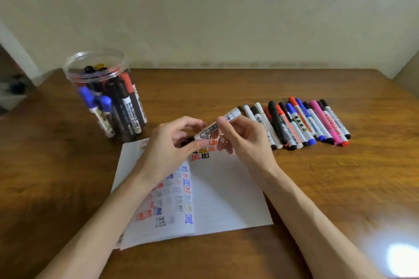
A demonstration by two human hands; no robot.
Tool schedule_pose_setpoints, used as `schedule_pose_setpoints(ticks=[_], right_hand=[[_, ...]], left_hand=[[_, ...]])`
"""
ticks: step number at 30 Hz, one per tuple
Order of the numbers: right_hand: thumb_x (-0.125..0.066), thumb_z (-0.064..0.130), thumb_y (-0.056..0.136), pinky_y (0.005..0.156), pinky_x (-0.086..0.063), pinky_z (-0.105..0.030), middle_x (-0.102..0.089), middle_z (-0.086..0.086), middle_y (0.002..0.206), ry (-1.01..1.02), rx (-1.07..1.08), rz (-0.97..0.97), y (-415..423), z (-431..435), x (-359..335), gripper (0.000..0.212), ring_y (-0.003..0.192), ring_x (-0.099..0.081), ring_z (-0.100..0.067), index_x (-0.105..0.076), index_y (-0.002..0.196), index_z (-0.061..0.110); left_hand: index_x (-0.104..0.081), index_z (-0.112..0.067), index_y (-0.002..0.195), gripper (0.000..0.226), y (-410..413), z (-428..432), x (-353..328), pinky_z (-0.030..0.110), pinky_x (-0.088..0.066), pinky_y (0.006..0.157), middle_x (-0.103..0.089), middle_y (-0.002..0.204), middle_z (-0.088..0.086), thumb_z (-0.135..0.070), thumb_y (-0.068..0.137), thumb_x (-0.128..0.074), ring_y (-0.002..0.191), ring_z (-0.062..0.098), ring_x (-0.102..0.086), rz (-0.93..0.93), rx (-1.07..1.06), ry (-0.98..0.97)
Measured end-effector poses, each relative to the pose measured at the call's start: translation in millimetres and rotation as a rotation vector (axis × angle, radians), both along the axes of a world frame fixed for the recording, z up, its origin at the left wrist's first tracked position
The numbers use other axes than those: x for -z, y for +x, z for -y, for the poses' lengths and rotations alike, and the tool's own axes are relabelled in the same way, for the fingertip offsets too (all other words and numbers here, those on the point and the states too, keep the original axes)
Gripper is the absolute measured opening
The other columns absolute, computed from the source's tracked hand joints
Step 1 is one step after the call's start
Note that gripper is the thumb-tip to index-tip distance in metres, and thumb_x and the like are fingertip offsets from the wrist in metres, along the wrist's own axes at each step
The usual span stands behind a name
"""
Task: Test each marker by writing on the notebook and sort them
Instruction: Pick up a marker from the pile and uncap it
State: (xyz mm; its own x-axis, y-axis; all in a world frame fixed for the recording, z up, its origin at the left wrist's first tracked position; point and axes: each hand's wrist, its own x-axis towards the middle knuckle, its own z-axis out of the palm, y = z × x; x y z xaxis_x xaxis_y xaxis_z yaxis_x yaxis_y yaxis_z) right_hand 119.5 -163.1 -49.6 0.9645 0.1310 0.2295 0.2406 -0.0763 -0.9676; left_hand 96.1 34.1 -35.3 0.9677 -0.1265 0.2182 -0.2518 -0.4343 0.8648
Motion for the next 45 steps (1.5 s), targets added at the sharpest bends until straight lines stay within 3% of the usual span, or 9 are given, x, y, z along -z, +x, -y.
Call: schedule_pose_setpoints(ticks=[4, 8, 14, 17, 20, 24, 28, 35, 45], right_hand=[[-0.066, 0.039, 0.102, 0.060, -0.050, -0.041, -0.078, -0.013, 0.083, 0.050, 0.027, -0.019, 2, -1, 3, 0.040, 0.066, -0.065, -0.030, -0.071, 0.089, 0.002], [-0.068, 0.038, 0.101, 0.060, -0.050, -0.032, -0.074, -0.012, 0.073, -0.012, -0.020, -0.014, -4, -7, 4, 0.040, 0.061, -0.063, -0.022, -0.075, 0.083, 0.003], [-0.066, 0.031, 0.103, 0.069, -0.054, -0.046, -0.073, -0.018, 0.073, 0.002, -0.060, -0.024, -4, -7, 2, 0.039, 0.066, -0.066, -0.029, -0.075, 0.074, 0.006], [-0.062, 0.021, 0.105, 0.071, -0.055, -0.036, -0.072, -0.015, 0.074, 0.047, -0.069, 0.005, -5, -6, -4, 0.039, 0.069, -0.065, -0.025, -0.068, 0.077, -0.005], [-0.060, 0.025, 0.107, 0.065, -0.047, -0.018, -0.066, -0.004, 0.067, 0.093, 0.066, 0.008, 0, 14, -9, 0.042, 0.062, -0.059, -0.012, -0.066, 0.075, -0.002], [-0.064, 0.026, 0.105, 0.057, -0.047, -0.024, -0.070, -0.018, 0.068, 0.029, 0.192, -0.012, 0, 17, -8, 0.038, 0.056, -0.059, -0.018, -0.070, 0.075, 0.003], [-0.062, 0.021, 0.105, 0.056, -0.049, -0.036, -0.072, -0.017, 0.068, 0.020, 0.165, -0.122, -4, 5, -7, 0.030, 0.055, -0.062, -0.026, -0.068, 0.077, 0.012], [-0.063, 0.025, 0.103, 0.065, -0.050, -0.038, -0.071, -0.011, 0.069, 0.094, 0.222, -0.267, -2, -2, 3, 0.027, 0.057, -0.060, -0.021, -0.066, 0.081, 0.011], [-0.074, 0.038, 0.098, 0.070, -0.053, -0.043, -0.072, -0.011, 0.074, 0.063, 0.139, -0.203, -1, -14, 6, 0.030, 0.063, -0.063, -0.021, -0.068, 0.085, 0.011]], left_hand=[[-0.073, -0.029, 0.123, 0.030, -5, -10, 11, 0.021, -0.059, 0.081, -0.076, 0.104, -0.018, -0.027, 0.093, -0.073, 0.097, -0.005, -0.070, 0.037, -0.042, 0.111], [-0.073, -0.024, 0.124, 0.032, -6, -9, 11, 0.020, -0.058, 0.081, -0.075, 0.106, -0.016, -0.033, 0.093, -0.069, 0.096, -0.004, -0.069, 0.136, -0.020, 0.199], [-0.067, -0.017, 0.118, 0.028, -8, -6, 12, 0.036, -0.053, 0.080, -0.070, 0.103, -0.007, -0.035, 0.104, -0.050, 0.094, 0.009, -0.064, 0.167, 0.049, 0.343], [-0.068, -0.020, 0.108, 0.022, -7, -9, 8, 0.038, -0.052, 0.075, -0.070, 0.092, -0.011, -0.031, 0.108, -0.048, 0.088, 0.010, -0.066, 0.088, 0.086, 0.265], [-0.070, -0.022, 0.103, 0.030, -4, -30, 4, 0.023, -0.051, 0.069, -0.068, 0.080, -0.019, -0.029, 0.111, -0.042, 0.080, 0.002, -0.066, 0.010, 0.067, 0.149], [-0.067, -0.029, 0.119, 0.021, 0, -35, 7, 0.020, -0.056, 0.089, -0.068, 0.111, -0.024, -0.026, 0.106, -0.052, 0.107, -0.010, -0.062, -0.049, 0.111, 0.230], [-0.064, -0.041, 0.117, 0.019, -2, -30, 15, 0.019, -0.050, 0.090, -0.057, 0.115, -0.027, -0.037, 0.101, -0.057, 0.114, -0.006, -0.053, 0.018, 0.144, 0.389], [-0.066, -0.037, 0.110, 0.017, 1, -29, 18, 0.014, -0.033, 0.101, -0.063, 0.104, -0.024, -0.045, 0.098, -0.057, 0.110, 0.001, -0.054, 0.142, 0.214, 0.517], [-0.065, -0.039, 0.113, 0.014, 3, -43, 19, 0.028, -0.051, 0.088, -0.061, 0.104, -0.019, -0.040, 0.099, -0.063, 0.102, -0.001, -0.054, -0.001, 0.136, 0.488]])
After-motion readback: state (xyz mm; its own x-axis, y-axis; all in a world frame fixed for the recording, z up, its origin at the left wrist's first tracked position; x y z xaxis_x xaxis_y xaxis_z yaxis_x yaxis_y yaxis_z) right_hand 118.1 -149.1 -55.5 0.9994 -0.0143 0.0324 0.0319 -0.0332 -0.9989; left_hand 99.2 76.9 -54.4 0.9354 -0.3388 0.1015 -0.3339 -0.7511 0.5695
